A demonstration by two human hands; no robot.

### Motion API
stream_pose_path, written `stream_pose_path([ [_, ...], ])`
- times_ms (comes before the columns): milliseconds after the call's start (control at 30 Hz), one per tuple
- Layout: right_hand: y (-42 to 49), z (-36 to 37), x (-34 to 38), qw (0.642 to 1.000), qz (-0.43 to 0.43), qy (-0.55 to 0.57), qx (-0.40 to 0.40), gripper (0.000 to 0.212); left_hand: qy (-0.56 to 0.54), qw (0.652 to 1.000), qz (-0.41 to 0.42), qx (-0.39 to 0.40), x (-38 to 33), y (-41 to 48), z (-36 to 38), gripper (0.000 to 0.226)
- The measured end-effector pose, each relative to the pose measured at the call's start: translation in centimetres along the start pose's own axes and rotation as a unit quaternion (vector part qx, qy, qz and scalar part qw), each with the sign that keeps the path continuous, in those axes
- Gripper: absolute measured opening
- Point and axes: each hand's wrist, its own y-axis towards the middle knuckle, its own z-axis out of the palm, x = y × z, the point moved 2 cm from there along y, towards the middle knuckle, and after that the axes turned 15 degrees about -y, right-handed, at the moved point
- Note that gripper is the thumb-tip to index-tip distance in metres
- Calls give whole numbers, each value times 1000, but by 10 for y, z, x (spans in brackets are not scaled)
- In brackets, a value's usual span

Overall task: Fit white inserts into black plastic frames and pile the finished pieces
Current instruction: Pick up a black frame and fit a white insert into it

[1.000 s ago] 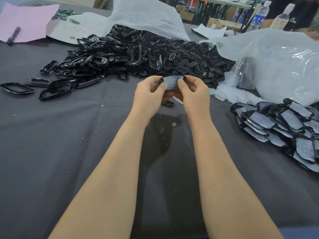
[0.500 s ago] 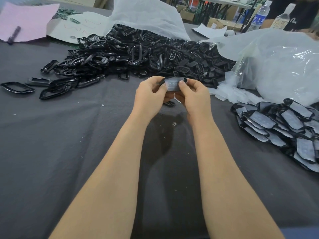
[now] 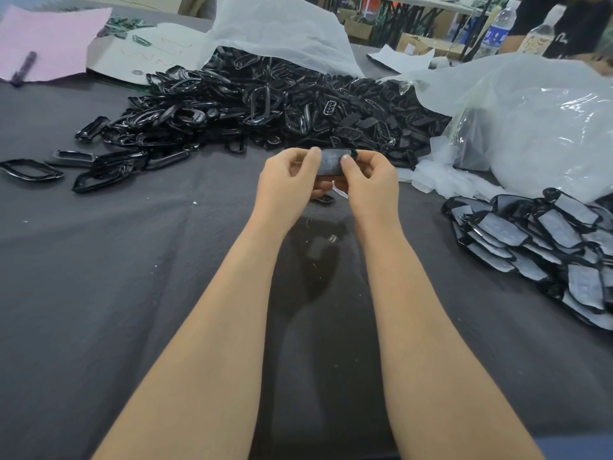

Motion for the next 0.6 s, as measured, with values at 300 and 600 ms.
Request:
stream_pose_path([
  [300, -8, 5, 5, 999, -24, -20, 32, 11, 77, 997, 1, -18, 5, 4, -6, 10],
  [600, -9, 3, 6, 999, 6, 7, 42, 12, 75, 997, 7, -12, 6, 5, -6, 11],
])
